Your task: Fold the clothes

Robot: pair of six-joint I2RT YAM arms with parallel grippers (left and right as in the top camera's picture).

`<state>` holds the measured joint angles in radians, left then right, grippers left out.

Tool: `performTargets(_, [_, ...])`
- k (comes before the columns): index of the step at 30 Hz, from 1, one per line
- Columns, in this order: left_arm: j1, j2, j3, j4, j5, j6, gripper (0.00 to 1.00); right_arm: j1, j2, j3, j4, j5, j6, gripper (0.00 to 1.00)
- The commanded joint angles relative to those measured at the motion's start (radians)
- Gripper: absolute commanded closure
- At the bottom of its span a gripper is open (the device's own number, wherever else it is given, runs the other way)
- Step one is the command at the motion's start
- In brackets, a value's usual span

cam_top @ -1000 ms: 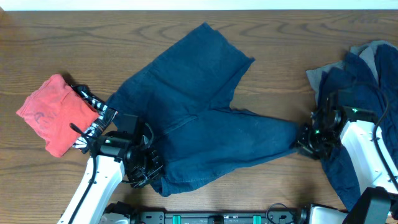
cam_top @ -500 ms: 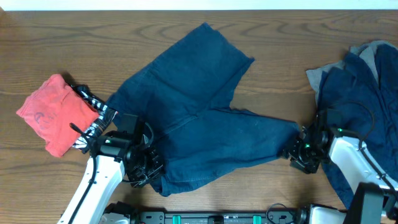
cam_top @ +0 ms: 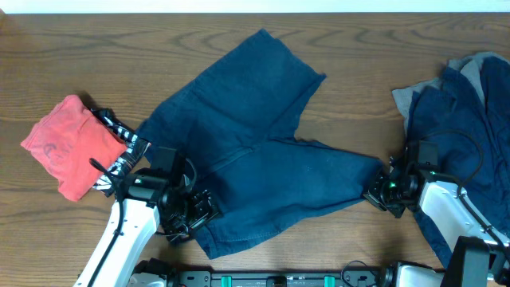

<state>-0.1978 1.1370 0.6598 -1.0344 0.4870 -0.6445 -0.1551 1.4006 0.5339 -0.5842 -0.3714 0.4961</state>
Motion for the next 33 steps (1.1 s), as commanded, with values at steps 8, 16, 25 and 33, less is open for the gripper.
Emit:
performTargets(8, [-0.055,-0.001,-0.002,-0.113,0.108,-0.143,0.02,0.007,0.011,0.008,0.102,0.012,0.005,0.99])
performTargets(16, [-0.276,-0.001,-0.008,0.016,0.0,-0.492,0.02,0.007,0.011,0.014,0.104,0.011,0.004,0.99])
performTargets(25, [-0.368,0.002,-0.126,0.189,-0.138,-0.664,0.12,0.007,0.011,0.014,0.078,0.011,0.004,0.99])
performTargets(33, [-0.367,0.051,-0.275,0.521,-0.168,-0.648,0.72,0.007,0.01,0.015,0.072,0.011,0.004,0.99])
